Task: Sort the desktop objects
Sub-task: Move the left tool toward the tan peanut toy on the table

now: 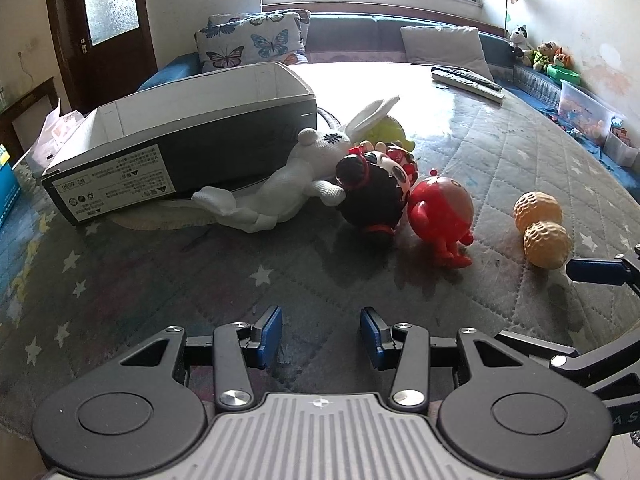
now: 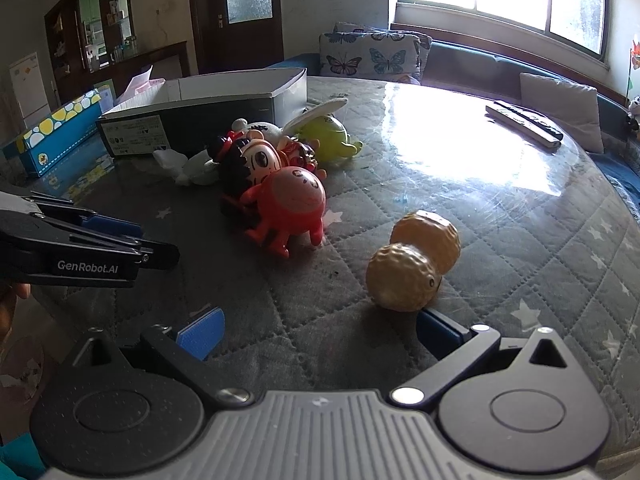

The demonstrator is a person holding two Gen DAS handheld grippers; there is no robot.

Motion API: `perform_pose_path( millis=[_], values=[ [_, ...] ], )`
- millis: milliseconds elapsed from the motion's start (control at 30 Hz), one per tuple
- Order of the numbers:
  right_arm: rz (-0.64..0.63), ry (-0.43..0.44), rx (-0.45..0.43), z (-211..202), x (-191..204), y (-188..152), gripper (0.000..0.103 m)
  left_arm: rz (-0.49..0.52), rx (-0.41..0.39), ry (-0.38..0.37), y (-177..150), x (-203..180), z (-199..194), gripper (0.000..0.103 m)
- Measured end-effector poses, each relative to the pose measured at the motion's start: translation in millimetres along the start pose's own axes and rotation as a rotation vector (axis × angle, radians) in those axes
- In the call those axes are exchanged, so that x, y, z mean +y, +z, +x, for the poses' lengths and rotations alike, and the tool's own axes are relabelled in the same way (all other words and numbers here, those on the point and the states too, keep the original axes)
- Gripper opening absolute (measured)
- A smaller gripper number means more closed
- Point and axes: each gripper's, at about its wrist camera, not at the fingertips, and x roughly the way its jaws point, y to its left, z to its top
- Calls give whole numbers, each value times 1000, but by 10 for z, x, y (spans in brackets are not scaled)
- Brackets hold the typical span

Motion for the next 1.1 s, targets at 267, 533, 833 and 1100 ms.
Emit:
perform_pose_path(
  millis=[267,533,833,1100],
  values=[
    [5,-1,4,5,-6,1,103,3,9,-4,20,-13,23,46],
    [7,-2,5,5,-8,14,103,4,13,-8,32,-20,35,46],
    [10,-7,9,25,-11,24,103,8,17,-9,45,-36,49,46],
    [18,-10,8,20,-46,33,102,18,21,-21,69,-69,67,46]
  ],
)
